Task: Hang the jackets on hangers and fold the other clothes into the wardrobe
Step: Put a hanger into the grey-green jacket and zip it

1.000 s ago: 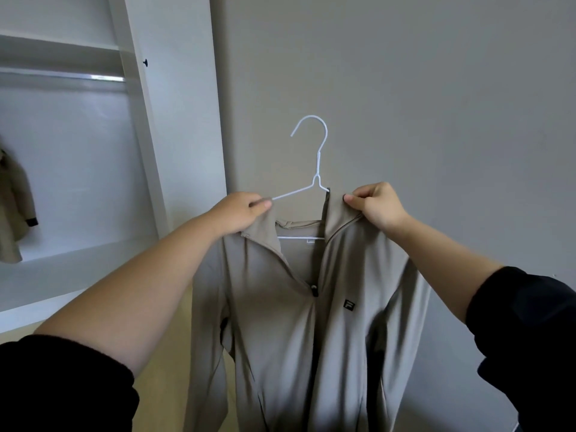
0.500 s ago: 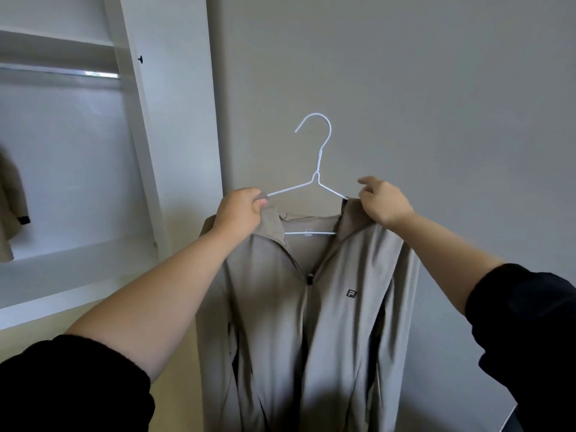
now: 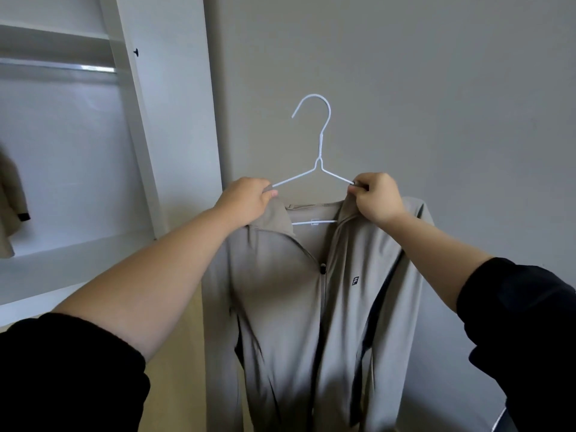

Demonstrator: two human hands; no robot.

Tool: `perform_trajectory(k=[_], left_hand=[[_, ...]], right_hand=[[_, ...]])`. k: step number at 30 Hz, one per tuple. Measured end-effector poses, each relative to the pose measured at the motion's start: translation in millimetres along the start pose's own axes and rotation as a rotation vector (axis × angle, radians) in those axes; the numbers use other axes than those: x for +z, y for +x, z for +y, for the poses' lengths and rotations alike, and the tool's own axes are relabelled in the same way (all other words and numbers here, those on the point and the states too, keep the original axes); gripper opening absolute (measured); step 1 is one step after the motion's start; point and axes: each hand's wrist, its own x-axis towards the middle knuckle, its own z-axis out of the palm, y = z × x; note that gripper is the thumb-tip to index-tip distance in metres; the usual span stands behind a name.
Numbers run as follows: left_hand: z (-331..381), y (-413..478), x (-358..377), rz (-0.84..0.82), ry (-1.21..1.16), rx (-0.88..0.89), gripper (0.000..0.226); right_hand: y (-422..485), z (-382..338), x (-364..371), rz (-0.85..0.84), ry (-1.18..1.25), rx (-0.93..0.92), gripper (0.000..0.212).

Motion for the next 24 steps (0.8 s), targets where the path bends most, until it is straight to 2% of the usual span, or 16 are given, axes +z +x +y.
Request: perform_trajectory(k=[2,4,6,9,11,13,16,19,21,24], left_hand=[[3.7,2.1,1.7,0.025,-0.098,-0.042,0.04],[4.9,2.0,5.8,0.066,-0.127,-0.06,0.038],[5.7,-0.4,11.7,0.094,-0.142,-0.084,0.041],[10.5,-5.0,17.0,0.123,-0.129,-0.107,0.045],[13.6,-6.4,18.0,0.137,-0.139,-0.105,0.046],[16.6,-6.6,17.8,0.137,-0.145,-0.107,0.046],[22.3,-5.6,17.8,0.158,-0.135,-0.095,0.046],[30.4,-2.2,20.0,0.173,-0.142,-0.096,0.045],[39.8,-0.9,17.4,0.188,-0.144,-0.095,0.043],[61.0,1.4,4.5,0.213,-0.156,-0.067,0.034]], right_hand=[[1.6,-0.1,-0.1,-0.006,0.006,-0.019,0.02],[0.4,-0.6,0.3,0.002,-0.008,-0.041,0.008],[-7.2,-0.8,0.1,0.157,-0.104,-0.175,0.02],[-27.5,-0.8,3.9,0.315,-0.122,-0.391,0.02],[-37.1,5.3,8.3,0.343,-0.092,-0.334,0.021],[-38.4,16.7,9.7,0.353,-0.102,-0.177,0.03],[-31.5,32.5,8.9,0.215,-0.281,-0.027,0.051],[-21.7,37.7,1.0,0.157,-0.405,0.024,0.034],[-17.6,34.2,-13.2,0.188,-0.411,0.034,0.024],[-17.7,22.8,-46.2,0.263,-0.419,0.069,0.02]])
